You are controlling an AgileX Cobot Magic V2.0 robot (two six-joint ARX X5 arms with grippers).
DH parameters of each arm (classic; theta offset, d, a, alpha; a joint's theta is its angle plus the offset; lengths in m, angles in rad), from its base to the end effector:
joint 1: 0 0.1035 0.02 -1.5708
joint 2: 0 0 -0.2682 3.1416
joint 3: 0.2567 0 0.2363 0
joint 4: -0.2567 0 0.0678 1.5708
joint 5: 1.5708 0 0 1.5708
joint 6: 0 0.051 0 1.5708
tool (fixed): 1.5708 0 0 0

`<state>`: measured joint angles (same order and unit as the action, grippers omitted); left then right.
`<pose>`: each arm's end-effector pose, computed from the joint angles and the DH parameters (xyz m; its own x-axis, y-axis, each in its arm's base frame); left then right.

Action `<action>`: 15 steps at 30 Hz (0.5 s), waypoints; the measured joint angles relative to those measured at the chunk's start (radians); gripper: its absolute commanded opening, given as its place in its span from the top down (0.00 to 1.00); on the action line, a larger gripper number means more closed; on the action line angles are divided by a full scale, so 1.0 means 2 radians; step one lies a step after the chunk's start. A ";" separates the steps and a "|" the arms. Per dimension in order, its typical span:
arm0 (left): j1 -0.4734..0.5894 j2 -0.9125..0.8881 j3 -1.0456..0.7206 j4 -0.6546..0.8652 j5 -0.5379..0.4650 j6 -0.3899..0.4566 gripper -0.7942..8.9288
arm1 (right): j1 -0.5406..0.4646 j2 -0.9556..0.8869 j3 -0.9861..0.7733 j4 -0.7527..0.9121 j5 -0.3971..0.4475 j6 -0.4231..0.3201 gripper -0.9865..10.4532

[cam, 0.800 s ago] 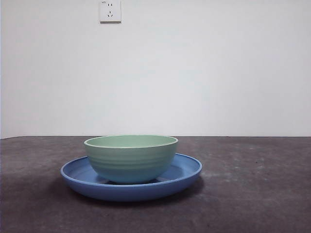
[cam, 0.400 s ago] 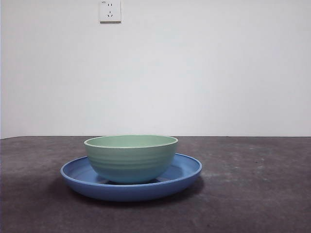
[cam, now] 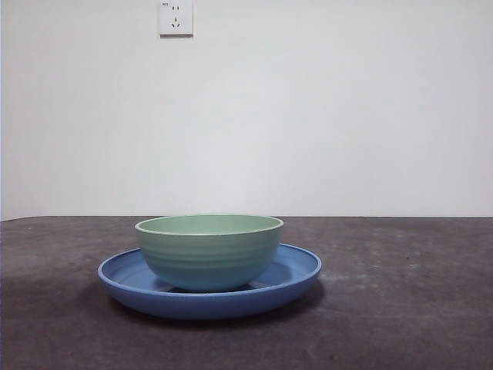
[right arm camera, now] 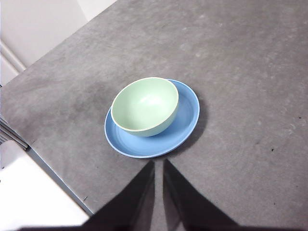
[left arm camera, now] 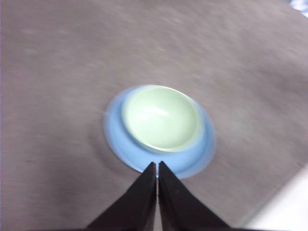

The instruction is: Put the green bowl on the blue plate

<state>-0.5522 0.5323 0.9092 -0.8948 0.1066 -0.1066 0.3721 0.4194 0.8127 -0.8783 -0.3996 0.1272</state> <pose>0.0672 -0.0478 0.3208 0.6797 -0.5438 -0.4922 0.5520 0.8211 -0.1448 0.0531 0.0420 0.3022 0.6178 0.6587 -0.4295 -0.5952 0.7486 0.2921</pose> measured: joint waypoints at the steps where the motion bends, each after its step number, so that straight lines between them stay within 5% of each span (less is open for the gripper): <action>1: 0.018 -0.004 -0.004 0.004 0.000 0.009 0.91 | 0.000 0.000 0.000 0.000 0.000 0.000 0.89; 15: 0.213 -0.164 -0.253 0.212 -0.003 0.083 0.91 | 0.000 0.000 0.000 0.000 0.000 0.000 0.89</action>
<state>-0.1253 0.2050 0.4023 -0.4709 0.1013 0.0589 0.3721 0.4194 0.8127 -0.8783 -0.3996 0.1272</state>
